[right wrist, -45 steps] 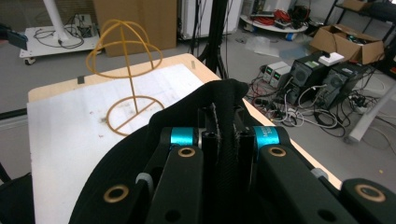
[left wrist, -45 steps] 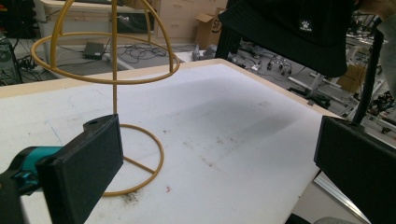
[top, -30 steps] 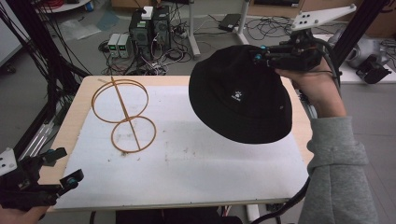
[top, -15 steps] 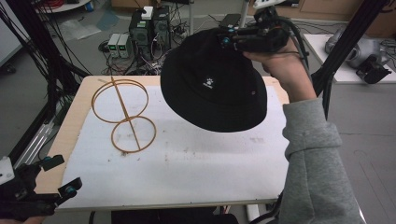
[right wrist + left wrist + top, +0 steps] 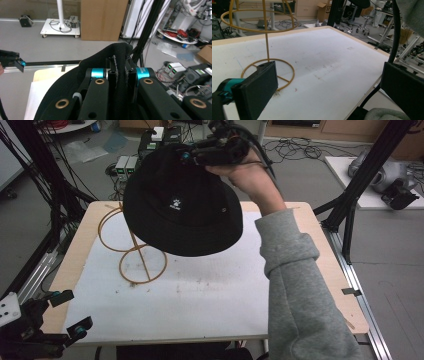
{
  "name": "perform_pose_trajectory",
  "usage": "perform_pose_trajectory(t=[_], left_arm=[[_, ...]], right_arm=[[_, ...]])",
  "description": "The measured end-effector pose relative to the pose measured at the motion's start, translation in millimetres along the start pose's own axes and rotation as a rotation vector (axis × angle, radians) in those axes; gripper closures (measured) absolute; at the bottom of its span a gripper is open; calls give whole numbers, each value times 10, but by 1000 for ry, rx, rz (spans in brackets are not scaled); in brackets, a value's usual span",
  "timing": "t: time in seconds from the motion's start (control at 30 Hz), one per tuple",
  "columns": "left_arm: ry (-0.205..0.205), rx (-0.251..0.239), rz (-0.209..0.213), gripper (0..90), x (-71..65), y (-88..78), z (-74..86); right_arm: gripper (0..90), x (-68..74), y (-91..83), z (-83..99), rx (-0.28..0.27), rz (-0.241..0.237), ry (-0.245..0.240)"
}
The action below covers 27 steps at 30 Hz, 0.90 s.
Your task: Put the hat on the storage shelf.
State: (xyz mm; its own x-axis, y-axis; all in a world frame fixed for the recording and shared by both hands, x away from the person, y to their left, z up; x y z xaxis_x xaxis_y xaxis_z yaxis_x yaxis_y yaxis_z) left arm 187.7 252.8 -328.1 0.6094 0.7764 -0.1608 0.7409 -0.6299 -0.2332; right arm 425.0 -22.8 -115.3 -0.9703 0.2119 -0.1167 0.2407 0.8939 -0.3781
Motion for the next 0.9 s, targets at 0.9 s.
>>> perform_pose_trajectory(t=[0.9], left_arm=[[-1, -18, -23, 17, 87, -70, -34]], right_arm=[[861, 218, 1410, -134, 18, -108, -28]])
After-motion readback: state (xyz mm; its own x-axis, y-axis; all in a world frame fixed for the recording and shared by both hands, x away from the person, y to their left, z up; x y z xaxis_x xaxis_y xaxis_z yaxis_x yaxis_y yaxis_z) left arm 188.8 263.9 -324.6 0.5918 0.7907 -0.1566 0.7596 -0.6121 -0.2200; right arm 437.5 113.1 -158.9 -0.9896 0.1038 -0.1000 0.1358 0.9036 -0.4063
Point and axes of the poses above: each handheld gripper's, and its own axes: y roughly forward along the jaws, z roughly out of its underside, x roughly to its left, the point moved 7 cm from there along y, roughly forward along the jaws, and after that the axes turned 4 degrees about -z, right-handed, at the moved point
